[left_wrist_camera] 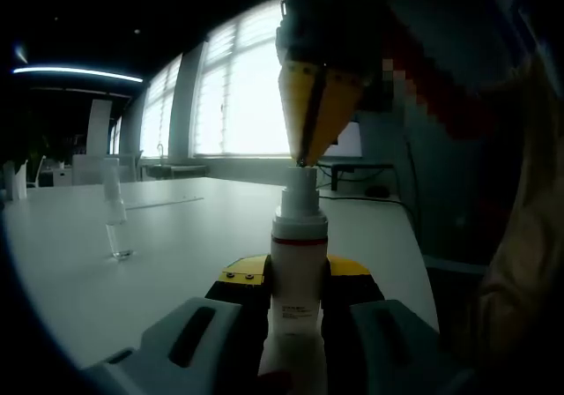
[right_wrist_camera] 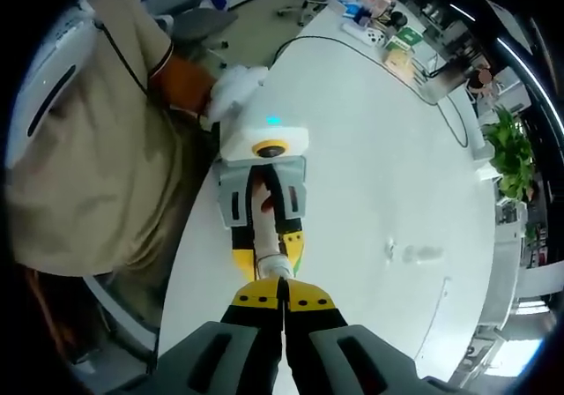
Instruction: Clamp pump bottle remove cover press pump head put on cover
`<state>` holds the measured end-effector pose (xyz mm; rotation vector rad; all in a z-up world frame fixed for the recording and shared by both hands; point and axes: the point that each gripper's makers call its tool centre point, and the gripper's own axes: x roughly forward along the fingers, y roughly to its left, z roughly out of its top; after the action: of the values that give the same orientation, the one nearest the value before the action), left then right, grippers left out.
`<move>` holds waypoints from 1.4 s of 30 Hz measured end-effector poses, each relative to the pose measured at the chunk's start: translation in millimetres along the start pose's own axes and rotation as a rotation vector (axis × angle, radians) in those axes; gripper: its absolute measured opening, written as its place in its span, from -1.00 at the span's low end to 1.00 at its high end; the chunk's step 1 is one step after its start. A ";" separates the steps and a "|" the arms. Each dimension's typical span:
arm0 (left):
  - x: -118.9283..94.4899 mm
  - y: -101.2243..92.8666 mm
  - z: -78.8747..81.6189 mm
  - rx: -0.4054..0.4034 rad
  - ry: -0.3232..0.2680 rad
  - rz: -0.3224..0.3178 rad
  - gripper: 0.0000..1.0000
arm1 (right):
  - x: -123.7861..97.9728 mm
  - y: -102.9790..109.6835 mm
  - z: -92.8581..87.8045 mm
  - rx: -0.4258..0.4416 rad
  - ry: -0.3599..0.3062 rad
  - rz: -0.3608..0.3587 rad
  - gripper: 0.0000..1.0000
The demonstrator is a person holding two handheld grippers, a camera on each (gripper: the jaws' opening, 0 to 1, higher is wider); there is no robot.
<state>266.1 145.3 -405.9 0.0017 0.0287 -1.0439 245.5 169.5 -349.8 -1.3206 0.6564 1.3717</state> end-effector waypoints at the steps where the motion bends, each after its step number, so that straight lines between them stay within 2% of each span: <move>1: 0.1 0.3 0.0 0.001 0.000 0.000 -0.75 | -0.3 0.7 -1.1 -0.003 0.001 -0.009 -1.00; 6: 0.2 0.0 0.0 0.000 0.000 0.000 -0.75 | -4.2 3.4 -1.5 0.019 -0.041 -0.034 -1.00; 17: 0.5 -0.1 0.2 0.001 -0.001 0.001 -0.75 | -17.1 -0.1 -9.2 0.100 -0.126 -0.137 -1.00; 25: 0.5 0.6 0.0 0.003 -0.001 0.001 -0.75 | -22.1 1.3 -18.8 0.172 -0.191 -0.196 -1.00; 30: 0.2 0.9 0.0 0.004 -0.001 0.002 -0.75 | -22.1 1.4 -27.2 0.213 -0.209 -0.226 -1.00; 37: 0.3 0.6 0.1 0.004 -0.001 0.002 -0.75 | -27.7 -0.8 -34.4 0.297 -0.287 -0.299 -1.00; 42: 0.3 0.1 0.2 0.005 -0.001 0.003 -0.75 | -29.7 1.1 -39.9 0.332 -0.318 -0.338 -1.00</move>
<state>266.3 145.1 -405.7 0.0051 0.0249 -1.0411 252.8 123.8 -331.8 -0.8759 0.3993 1.1067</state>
